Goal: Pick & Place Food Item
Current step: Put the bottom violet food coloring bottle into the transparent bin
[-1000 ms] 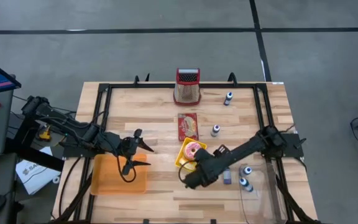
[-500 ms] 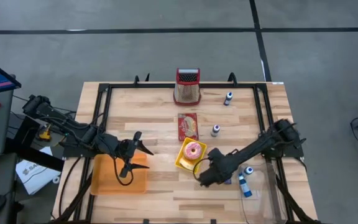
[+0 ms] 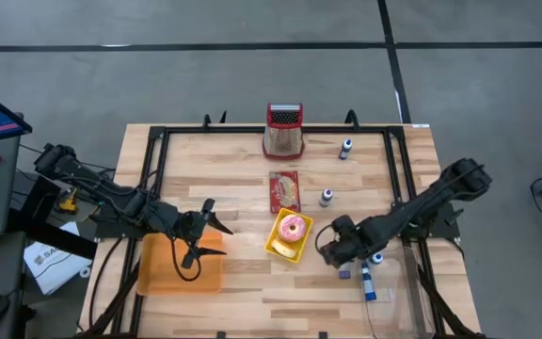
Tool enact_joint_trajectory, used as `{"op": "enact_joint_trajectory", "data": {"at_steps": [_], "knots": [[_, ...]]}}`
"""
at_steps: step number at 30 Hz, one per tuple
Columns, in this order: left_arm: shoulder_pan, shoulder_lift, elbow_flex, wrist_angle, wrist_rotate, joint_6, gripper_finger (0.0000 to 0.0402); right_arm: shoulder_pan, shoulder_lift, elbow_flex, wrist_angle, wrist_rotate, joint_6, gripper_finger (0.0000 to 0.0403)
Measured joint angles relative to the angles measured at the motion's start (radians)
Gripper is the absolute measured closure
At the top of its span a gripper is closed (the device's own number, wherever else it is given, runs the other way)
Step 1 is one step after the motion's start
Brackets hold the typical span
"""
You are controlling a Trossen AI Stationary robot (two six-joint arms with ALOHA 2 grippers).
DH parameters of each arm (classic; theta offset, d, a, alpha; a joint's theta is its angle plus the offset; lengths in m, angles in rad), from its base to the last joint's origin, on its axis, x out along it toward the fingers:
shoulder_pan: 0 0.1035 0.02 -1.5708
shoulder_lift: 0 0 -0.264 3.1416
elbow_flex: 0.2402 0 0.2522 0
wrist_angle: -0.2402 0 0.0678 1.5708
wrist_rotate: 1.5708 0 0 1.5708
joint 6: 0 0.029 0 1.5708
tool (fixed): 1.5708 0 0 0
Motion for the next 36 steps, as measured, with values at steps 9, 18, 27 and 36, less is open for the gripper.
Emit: {"op": "enact_joint_trajectory", "data": {"at_steps": [9, 18, 27, 36], "knots": [[0.000, 0.000, 0.000, 0.001, 0.002, 0.001, 0.0151, -0.056, 0.038, -0.070, 0.112, -0.071, -0.026, 0.0209], [0.000, 0.000, 0.000, 0.001, 0.002, 0.001, 0.0151, -0.094, 0.094, -0.068, 0.114, -0.073, -0.090, 0.0253], [0.000, 0.000, 0.000, 0.009, -0.002, 0.001, 0.0151, -0.081, 0.068, -0.068, 0.155, -0.002, -0.121, 0.0379], [0.000, 0.000, 0.000, 0.012, -0.002, 0.002, 0.0151, -0.039, 0.063, 0.113, 0.180, 0.134, -0.261, 0.0378]]}}
